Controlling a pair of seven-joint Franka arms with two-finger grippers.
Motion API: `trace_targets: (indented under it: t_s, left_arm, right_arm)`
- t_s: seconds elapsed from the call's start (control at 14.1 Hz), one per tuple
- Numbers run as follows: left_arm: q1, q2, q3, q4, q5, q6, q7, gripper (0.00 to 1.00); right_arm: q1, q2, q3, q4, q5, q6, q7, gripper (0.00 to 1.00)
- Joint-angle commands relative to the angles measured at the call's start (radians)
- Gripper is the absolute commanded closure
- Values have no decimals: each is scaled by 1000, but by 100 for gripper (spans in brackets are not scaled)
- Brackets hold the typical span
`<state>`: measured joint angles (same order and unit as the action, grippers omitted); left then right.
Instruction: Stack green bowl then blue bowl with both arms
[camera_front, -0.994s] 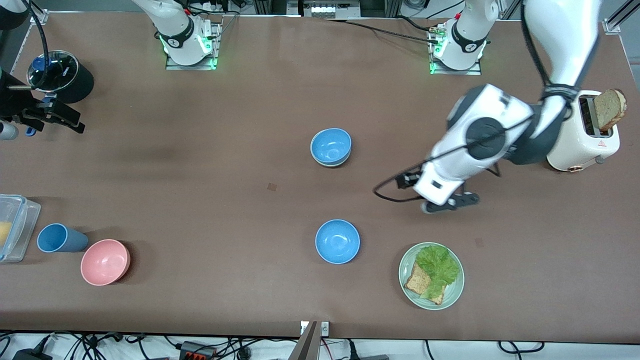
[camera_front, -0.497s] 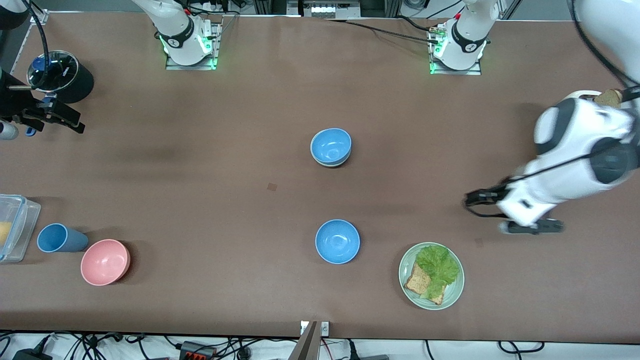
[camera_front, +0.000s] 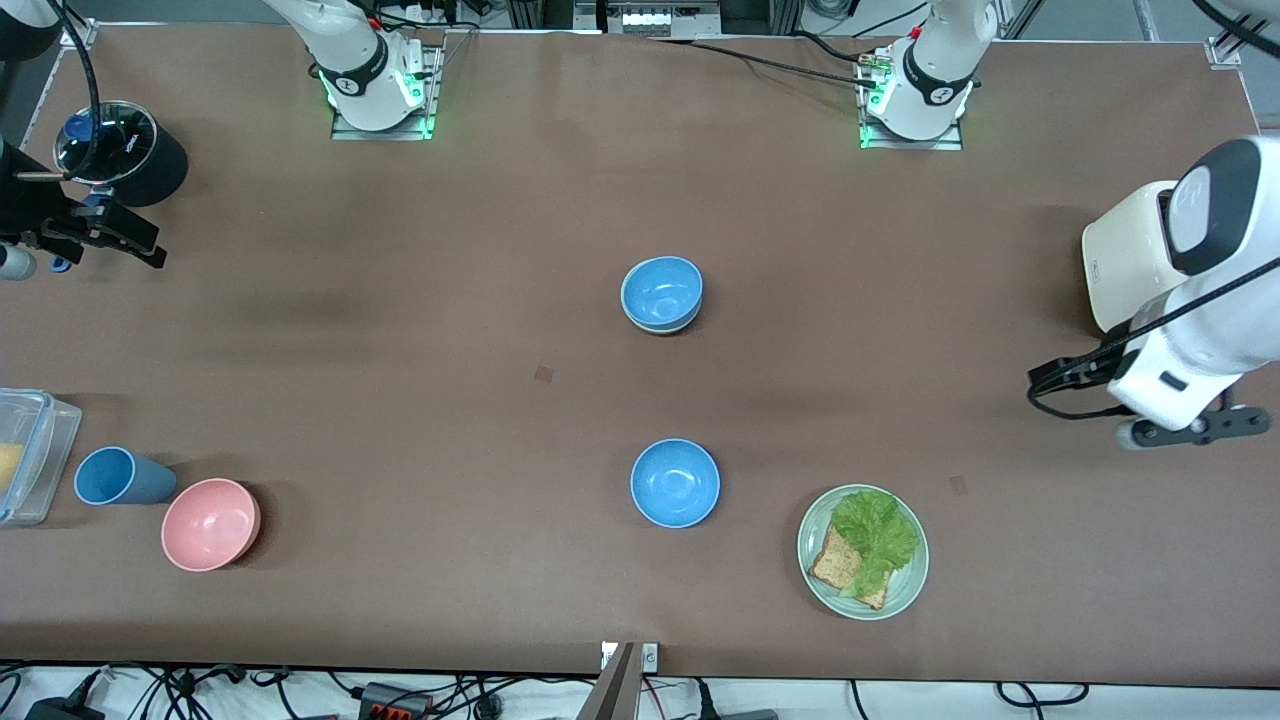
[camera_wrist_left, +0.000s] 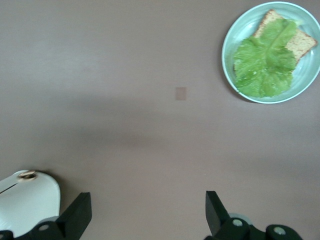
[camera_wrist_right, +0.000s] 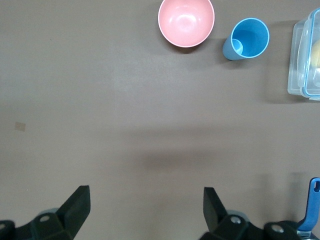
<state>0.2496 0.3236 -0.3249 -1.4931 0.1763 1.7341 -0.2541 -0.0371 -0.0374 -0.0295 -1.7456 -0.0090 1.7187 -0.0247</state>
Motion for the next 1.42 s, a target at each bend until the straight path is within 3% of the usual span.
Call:
trace_targets:
  t_s: [0.0, 0.07, 0.14, 0.21, 0.85, 1.07, 1.35]
  left_arm:
    - [-188, -151, 221, -52, -181, -82, 106, 0]
    - [-235, -173, 319, -46, -278, -87, 139, 0]
    - [-272, -181, 378, -42, -299, -93, 168, 0]
    - [-283, -182, 391, -42, -284, -96, 200, 0]
    - [-286, -185, 356, -48, -242, -151, 222, 0]
    - [-277, -187, 351, -47, -236, -157, 336, 0]
    - [-274, -184, 351, -42, -236, -191, 348, 0]
  right_arm:
    - [-3, -12, 5, -9, -17, 12, -14, 0]
    - [-3, -12, 5, -9, -17, 12, -14, 0]
    - [-1, -12, 5, -9, -17, 12, -14, 0]
    - [-1, -12, 3, -9, -17, 10, -14, 0]
    - [-1, -13, 5, -9, -17, 10, -14, 0]
    - [-1, -13, 5, -9, -17, 10, -14, 0]
    - [-1, -13, 5, -9, -17, 10, -14, 0]
